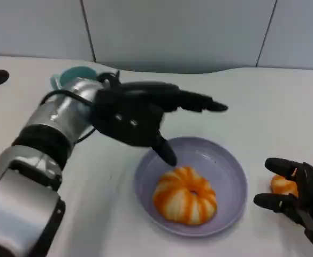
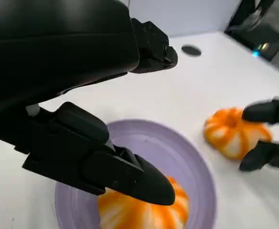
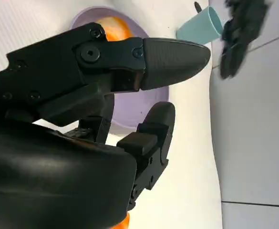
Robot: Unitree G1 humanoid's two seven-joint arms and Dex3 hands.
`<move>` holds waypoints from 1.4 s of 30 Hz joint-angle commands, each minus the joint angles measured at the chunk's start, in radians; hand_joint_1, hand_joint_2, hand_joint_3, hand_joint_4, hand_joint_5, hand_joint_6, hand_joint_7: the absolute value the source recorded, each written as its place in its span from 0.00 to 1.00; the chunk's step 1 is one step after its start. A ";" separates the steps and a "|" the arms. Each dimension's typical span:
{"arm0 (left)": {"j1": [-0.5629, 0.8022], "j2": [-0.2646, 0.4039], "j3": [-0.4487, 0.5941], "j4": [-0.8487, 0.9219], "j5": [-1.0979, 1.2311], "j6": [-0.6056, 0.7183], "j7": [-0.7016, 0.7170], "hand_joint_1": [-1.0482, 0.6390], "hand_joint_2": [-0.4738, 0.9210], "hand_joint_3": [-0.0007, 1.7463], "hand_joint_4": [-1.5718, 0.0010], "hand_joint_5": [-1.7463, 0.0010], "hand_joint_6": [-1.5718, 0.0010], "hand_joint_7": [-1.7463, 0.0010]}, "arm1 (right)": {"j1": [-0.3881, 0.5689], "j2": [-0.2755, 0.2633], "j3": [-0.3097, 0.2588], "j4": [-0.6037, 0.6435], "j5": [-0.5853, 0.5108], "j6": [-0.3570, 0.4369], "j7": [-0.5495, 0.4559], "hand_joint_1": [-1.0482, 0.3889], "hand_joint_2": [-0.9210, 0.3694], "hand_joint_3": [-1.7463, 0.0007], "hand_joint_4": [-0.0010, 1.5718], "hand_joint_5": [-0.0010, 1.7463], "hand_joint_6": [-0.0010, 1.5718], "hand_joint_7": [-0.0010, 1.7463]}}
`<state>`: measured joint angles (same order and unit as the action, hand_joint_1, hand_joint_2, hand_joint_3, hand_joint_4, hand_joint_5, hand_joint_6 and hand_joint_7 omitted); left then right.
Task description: Grasp the bread from the table and place it into the plate.
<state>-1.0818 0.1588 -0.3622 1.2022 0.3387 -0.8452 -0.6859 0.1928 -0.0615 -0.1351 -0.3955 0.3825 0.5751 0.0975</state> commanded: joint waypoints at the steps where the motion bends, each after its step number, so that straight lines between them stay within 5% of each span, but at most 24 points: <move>1: 0.069 0.065 0.118 -0.057 -0.184 0.062 -0.187 0.12 1.00 0.01 1.00 1.00 0.95 0.99 | 0.002 -0.011 -0.014 -0.004 0.000 0.002 -0.003 0.48 0.00 0.74 0.29 0.58 0.29 0.41; 10: 0.299 0.176 0.331 -0.285 -0.502 0.277 -0.399 0.17 1.00 0.02 1.00 1.00 0.94 0.99 | -0.002 -0.006 -0.018 -0.008 0.004 0.020 -0.016 0.48 0.00 0.74 0.29 0.57 0.31 0.42; 15: 0.464 0.195 0.413 -0.417 -0.614 0.451 -0.402 0.20 1.00 0.03 0.86 0.93 0.88 0.97 | -0.003 -0.011 -0.020 -0.009 0.005 0.021 -0.012 0.48 0.00 0.74 0.30 0.56 0.30 0.41; 17: 0.531 0.204 0.428 -0.471 -0.603 0.469 -0.353 0.20 1.00 0.03 0.84 0.83 0.82 0.98 | -0.005 -0.010 -0.021 -0.011 0.005 0.028 -0.017 0.48 0.00 0.74 0.30 0.56 0.30 0.41; 19: 0.579 0.213 0.436 -0.517 -0.596 0.507 -0.320 0.21 1.00 0.04 0.89 0.62 0.79 0.99 | -0.006 -0.007 -0.022 -0.012 0.006 0.031 -0.022 0.48 0.00 0.74 0.30 0.56 0.30 0.41; 23: 0.671 0.233 0.455 -0.575 -0.631 0.715 -0.295 0.31 1.00 0.05 0.88 0.34 0.69 0.95 | -0.012 -0.007 -0.024 -0.007 0.005 0.031 -0.022 0.49 0.00 0.74 0.30 0.56 0.30 0.41; 24: 0.686 0.240 0.455 -0.586 -0.631 0.765 -0.287 0.33 1.00 0.05 0.86 0.21 0.65 0.84 | -0.013 -0.008 -0.024 -0.005 0.005 0.030 -0.021 0.49 0.00 0.74 0.30 0.56 0.30 0.42; 26: 0.713 0.255 0.449 -0.618 -0.617 0.845 -0.261 0.34 1.00 0.05 0.84 0.12 0.74 0.51 | -0.014 -0.008 -0.024 -0.004 0.003 0.029 -0.021 0.49 0.00 0.74 0.30 0.56 0.30 0.42; 31: 0.804 0.286 0.412 -0.734 -0.531 0.986 -0.141 0.39 0.99 0.01 0.73 0.01 0.82 0.10 | -0.015 -0.013 -0.026 -0.001 0.006 0.024 -0.011 0.49 0.00 0.74 0.30 0.57 0.29 0.41; 34: 0.853 0.264 0.409 -0.740 -0.497 0.933 -0.082 0.45 1.00 0.02 0.65 0.00 0.77 0.01 | -0.014 -0.013 -0.025 -0.001 0.000 0.019 -0.011 0.49 0.00 0.74 0.29 0.57 0.29 0.42; 42: 0.983 0.219 0.386 -0.811 -0.435 0.824 0.050 0.44 0.96 0.02 0.53 0.00 0.66 0.00 | -0.031 -0.020 -0.029 0.014 -0.002 0.029 -0.013 0.49 0.00 0.73 0.30 0.58 0.29 0.42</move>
<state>-0.1336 0.3812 0.0215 0.4325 -0.1098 -0.0069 -0.6753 0.1744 -0.0674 -0.1455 -0.3872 0.3822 0.6047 0.0870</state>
